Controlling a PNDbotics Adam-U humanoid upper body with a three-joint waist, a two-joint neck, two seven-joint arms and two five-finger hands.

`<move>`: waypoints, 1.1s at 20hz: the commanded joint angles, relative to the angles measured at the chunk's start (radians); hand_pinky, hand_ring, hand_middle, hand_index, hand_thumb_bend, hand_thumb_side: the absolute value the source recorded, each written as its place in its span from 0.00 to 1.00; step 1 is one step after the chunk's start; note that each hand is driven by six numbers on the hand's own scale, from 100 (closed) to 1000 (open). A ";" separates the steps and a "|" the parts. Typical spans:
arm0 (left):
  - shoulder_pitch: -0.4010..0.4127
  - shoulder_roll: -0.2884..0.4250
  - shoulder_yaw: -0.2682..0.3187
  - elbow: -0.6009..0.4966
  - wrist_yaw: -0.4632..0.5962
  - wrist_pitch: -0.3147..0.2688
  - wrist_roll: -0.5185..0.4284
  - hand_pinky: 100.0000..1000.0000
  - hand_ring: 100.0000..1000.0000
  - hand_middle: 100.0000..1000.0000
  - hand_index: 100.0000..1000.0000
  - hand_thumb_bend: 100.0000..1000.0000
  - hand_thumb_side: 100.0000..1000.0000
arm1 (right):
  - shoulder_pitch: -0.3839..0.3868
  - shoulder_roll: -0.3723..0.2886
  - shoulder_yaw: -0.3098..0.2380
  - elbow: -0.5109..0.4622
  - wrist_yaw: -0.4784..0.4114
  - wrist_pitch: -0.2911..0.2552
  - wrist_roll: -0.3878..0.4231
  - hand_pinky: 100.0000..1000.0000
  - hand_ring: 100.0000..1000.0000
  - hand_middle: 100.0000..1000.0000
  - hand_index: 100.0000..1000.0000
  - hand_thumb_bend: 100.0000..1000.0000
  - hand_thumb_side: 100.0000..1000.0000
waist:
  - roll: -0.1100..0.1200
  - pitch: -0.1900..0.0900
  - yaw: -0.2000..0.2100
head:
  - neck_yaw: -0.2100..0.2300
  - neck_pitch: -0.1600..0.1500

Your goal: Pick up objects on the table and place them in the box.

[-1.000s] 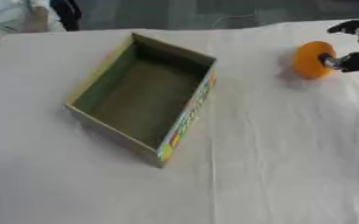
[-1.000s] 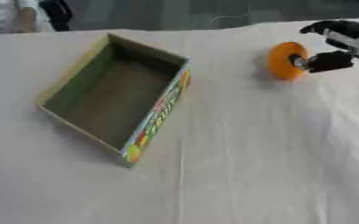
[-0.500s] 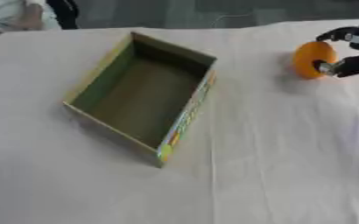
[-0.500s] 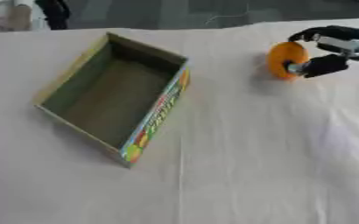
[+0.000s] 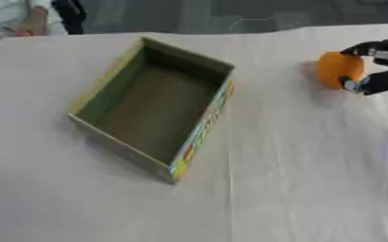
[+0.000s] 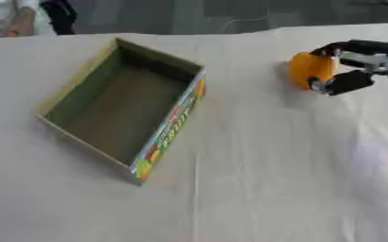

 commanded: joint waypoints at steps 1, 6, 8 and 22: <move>-0.012 0.012 0.002 -0.019 0.004 -0.001 0.000 0.61 0.57 0.50 0.77 0.00 0.96 | -0.012 -0.032 -0.002 0.001 0.041 0.000 -0.023 1.00 1.00 0.97 1.00 0.00 0.59 | -0.002 -0.018 0.002 | -0.003 -0.015; -0.013 0.011 0.002 -0.019 0.005 -0.001 0.000 0.61 0.56 0.50 0.77 0.00 0.96 | -0.015 -0.025 0.002 0.003 0.108 -0.006 -0.047 1.00 1.00 0.96 1.00 0.00 0.57 | -0.003 -0.018 0.001 | -0.003 -0.017; -0.012 0.011 0.002 -0.019 0.005 0.000 0.001 0.61 0.56 0.50 0.77 0.00 0.96 | -0.017 -0.021 0.000 0.004 0.126 -0.008 -0.059 0.98 1.00 0.94 1.00 0.00 0.55 | -0.001 -0.018 0.001 | -0.003 -0.017; -0.009 0.010 0.004 -0.019 0.007 0.000 0.003 0.60 0.56 0.50 0.77 0.00 0.96 | -0.018 -0.018 0.006 -0.026 0.102 0.035 -0.216 0.89 0.91 0.76 0.70 0.00 0.34 | -0.001 -0.020 0.000 | 0.000 -0.015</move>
